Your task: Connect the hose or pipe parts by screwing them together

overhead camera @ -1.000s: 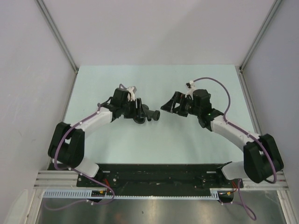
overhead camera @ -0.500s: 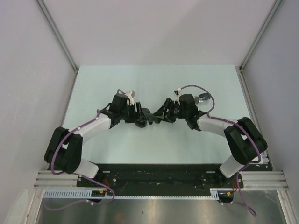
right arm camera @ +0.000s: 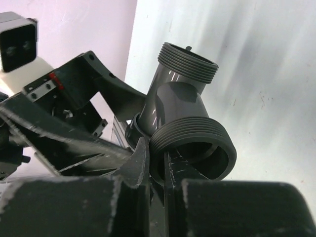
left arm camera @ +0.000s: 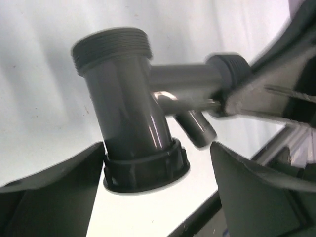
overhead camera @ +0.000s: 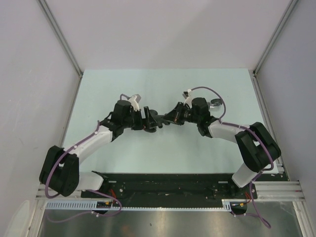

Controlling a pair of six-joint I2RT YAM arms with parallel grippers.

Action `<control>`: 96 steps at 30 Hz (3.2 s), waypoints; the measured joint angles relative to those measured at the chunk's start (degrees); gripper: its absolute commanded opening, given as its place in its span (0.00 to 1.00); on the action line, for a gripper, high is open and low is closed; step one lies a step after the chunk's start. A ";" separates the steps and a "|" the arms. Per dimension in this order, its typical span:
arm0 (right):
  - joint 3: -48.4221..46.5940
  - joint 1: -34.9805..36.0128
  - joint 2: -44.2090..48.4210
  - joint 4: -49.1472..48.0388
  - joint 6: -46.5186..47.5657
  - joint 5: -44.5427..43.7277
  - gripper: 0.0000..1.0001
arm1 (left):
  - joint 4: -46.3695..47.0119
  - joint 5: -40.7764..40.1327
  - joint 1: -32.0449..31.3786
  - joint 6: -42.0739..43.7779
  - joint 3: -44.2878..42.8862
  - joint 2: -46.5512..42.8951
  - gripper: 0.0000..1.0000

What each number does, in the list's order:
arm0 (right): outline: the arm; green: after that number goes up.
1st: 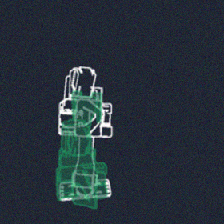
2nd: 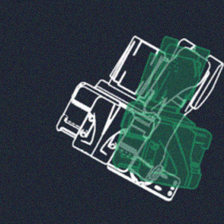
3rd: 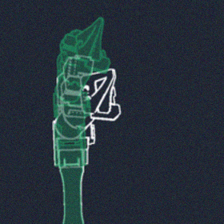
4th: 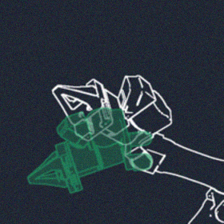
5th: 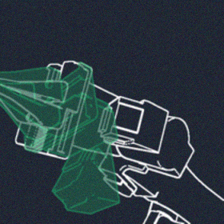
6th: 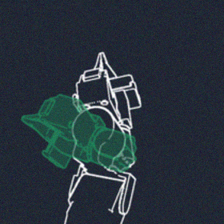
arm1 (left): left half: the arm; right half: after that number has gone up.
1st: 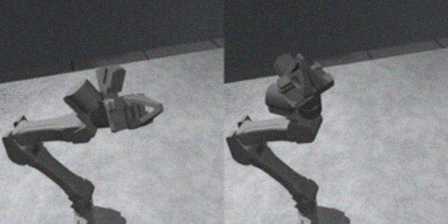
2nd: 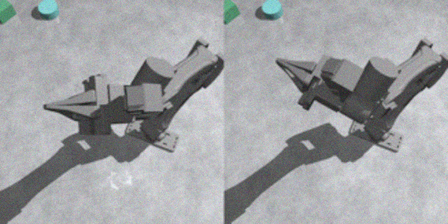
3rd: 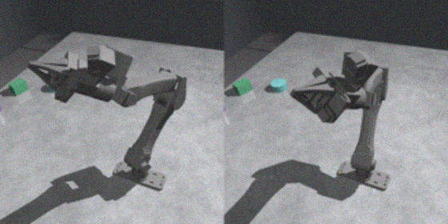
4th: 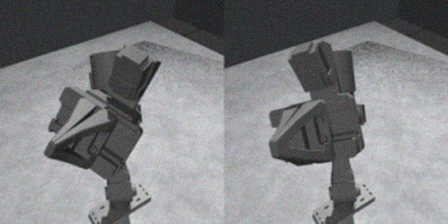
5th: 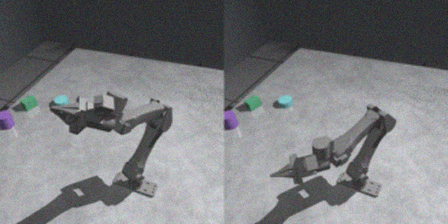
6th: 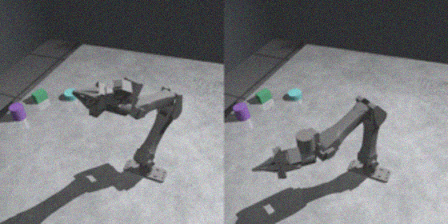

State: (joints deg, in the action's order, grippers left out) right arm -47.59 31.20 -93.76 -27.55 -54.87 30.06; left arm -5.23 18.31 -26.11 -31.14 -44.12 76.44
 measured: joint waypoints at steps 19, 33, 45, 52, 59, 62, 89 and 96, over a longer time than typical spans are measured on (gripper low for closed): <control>7.04 -5.25 23.12 -21.99 15.52 18.73 0.00 | 8.20 30.97 8.87 -7.48 -2.47 -16.37 0.93; 7.34 0.15 24.15 -34.95 9.33 20.39 0.00 | 23.76 34.53 4.68 -17.31 -1.18 -22.84 0.68; 8.98 0.98 23.91 -39.30 7.96 19.69 0.00 | 28.79 34.07 3.58 -24.76 0.59 -22.73 0.39; 9.35 1.25 23.89 -39.06 7.91 18.25 0.46 | 30.56 33.14 3.56 -25.92 1.70 -22.71 0.00; 9.51 0.02 26.05 -30.12 8.37 13.27 0.77 | 30.67 33.29 4.72 -25.79 3.15 -22.40 0.00; 9.66 -1.51 29.59 -21.97 9.88 9.77 0.82 | 30.71 34.21 7.34 -25.79 3.72 -22.14 0.00; -15.93 -30.25 -0.09 34.23 42.40 -29.83 0.82 | -1.22 23.82 20.24 3.91 8.87 -26.84 0.00; -17.11 -34.91 -6.95 32.74 46.53 -21.88 0.77 | -1.68 23.82 19.89 4.48 8.87 -26.67 0.00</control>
State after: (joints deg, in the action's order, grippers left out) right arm -64.71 -3.70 -100.71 5.19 -8.34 8.19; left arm -6.92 42.13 -6.22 -26.65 -35.24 49.78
